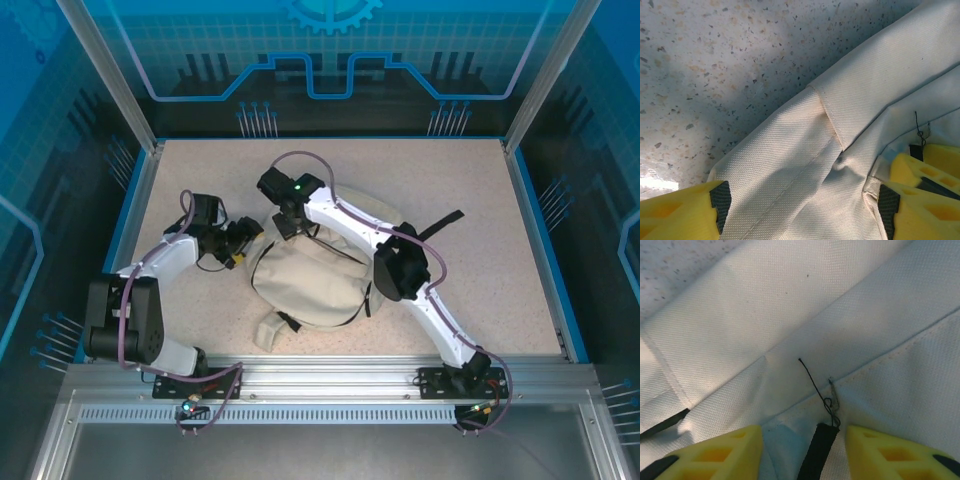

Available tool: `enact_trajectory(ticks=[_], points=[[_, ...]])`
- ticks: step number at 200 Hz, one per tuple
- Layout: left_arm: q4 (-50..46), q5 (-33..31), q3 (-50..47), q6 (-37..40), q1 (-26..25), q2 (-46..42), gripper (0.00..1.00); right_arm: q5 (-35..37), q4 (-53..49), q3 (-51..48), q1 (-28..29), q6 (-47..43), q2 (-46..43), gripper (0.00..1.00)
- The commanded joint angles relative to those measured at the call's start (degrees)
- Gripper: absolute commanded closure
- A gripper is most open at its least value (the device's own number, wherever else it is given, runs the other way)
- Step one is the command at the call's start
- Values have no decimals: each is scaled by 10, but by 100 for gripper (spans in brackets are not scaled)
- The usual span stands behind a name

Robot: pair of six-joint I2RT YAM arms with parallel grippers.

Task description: Pack the student bag

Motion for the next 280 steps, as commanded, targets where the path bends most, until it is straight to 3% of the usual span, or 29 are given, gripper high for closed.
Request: enact_trajectory(ticks=[1, 59, 100, 195, 237, 280], points=[[-16, -8, -11, 7, 7, -14, 20, 50, -40, 24, 5, 16, 22, 57], [-16, -7, -13, 6, 8, -20, 19, 102, -60, 27, 3, 56, 41, 82], [-13, 4, -13, 4, 8, -26, 19, 95, -53, 32, 0, 61, -5, 100], [69, 131, -7, 11, 2, -28, 20, -21, 15, -72, -3, 69, -152, 100], [93, 161, 27, 11, -34, -3, 22, -46, 32, -116, -6, 80, -183, 100], [90, 161, 64, -28, -53, 52, 39, -76, 54, -161, -18, 102, -202, 100]])
